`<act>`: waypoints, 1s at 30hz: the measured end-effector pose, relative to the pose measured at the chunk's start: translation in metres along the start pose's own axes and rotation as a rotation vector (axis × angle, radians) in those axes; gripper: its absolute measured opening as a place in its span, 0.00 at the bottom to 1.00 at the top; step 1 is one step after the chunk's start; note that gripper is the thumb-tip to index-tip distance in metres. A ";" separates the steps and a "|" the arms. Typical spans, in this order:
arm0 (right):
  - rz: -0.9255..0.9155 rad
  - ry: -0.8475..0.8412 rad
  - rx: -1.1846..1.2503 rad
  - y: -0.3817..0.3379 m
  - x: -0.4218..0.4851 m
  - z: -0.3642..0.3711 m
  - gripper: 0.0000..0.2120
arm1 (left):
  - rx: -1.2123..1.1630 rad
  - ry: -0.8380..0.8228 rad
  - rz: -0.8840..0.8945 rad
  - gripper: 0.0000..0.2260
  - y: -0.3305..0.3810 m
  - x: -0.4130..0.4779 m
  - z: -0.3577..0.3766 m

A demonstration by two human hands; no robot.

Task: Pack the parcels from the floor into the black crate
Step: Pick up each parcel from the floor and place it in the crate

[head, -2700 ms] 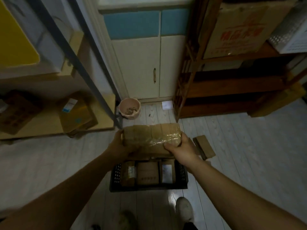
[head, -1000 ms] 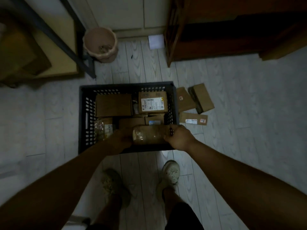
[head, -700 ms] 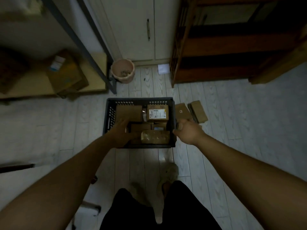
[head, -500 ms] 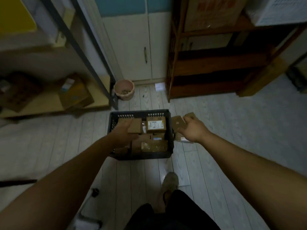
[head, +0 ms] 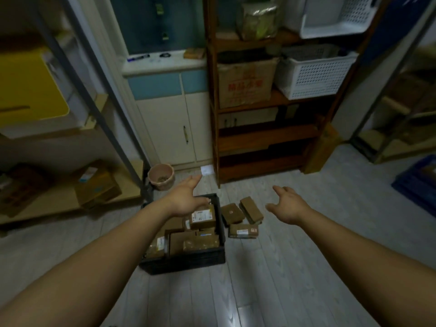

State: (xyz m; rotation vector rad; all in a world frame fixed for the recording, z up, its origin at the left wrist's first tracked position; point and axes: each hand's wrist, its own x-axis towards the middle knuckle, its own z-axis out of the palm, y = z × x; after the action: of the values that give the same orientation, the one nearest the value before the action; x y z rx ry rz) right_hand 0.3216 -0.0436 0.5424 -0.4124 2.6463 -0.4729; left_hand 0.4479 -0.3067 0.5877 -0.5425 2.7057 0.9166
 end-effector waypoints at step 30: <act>0.113 -0.297 0.079 0.172 0.190 -0.083 0.37 | -0.343 -0.245 -0.275 0.36 0.118 0.237 0.121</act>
State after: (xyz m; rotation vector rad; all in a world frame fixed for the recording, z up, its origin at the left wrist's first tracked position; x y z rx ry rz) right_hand 0.0833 0.0655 0.4814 -0.2826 2.3415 -0.4412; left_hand 0.1965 -0.2089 0.4777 -0.7869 2.2003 1.2801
